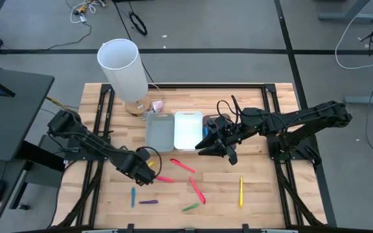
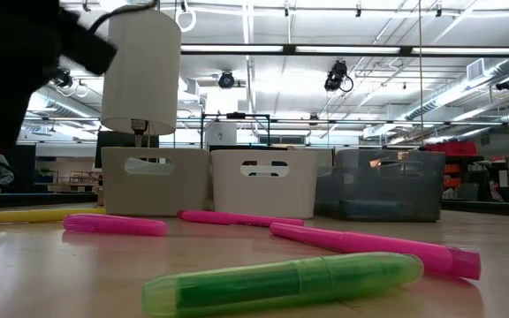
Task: Pick & Place Markers
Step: Put the left yellow highlighter pen into the white bin
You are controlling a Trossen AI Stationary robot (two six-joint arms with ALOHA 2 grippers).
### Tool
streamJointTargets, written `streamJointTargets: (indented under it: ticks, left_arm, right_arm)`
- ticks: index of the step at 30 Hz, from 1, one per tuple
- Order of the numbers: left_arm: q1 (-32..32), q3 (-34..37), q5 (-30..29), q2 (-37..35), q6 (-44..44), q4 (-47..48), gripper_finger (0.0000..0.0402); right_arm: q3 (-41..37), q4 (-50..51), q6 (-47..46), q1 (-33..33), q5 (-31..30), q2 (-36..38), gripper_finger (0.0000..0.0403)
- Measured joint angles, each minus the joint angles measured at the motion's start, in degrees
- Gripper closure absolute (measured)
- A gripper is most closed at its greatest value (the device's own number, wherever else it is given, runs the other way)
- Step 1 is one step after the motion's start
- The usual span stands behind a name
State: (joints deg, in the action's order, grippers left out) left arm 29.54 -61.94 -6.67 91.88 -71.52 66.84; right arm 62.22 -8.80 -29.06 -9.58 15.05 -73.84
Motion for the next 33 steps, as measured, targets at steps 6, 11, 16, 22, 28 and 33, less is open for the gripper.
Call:
streamJointTargets:
  ticks: [6,11,16,22,28,33]
  left_arm:
    - [-0.50,8.92,6.57,0.17,-1.89,-11.68,0.0170]
    - [-0.78,9.65,6.59,0.15,1.14,-16.56,0.0170]
    - [-0.87,9.65,5.63,0.15,3.53,-19.47,0.0170]
    - [-2.32,12.00,5.24,0.13,5.36,-22.04,0.0170]
    - [-3.69,14.04,7.38,0.11,6.61,-25.61,0.0170]
    - [-4.41,15.90,7.76,-0.12,6.92,-26.73,0.0172]
  right_arm:
    - [0.00,0.45,-0.01,0.00,0.00,0.00,0.0269]
    - [0.00,0.52,0.00,0.00,0.00,0.00,0.0269]
    - [0.00,1.39,0.00,0.00,0.00,0.00,0.0269]
    - [0.00,1.68,0.00,0.00,0.00,0.00,0.0269]
    - [0.00,1.70,0.07,0.00,-0.02,0.00,0.0269]
    - [0.00,1.67,4.35,0.00,-0.99,0.00,0.0269]
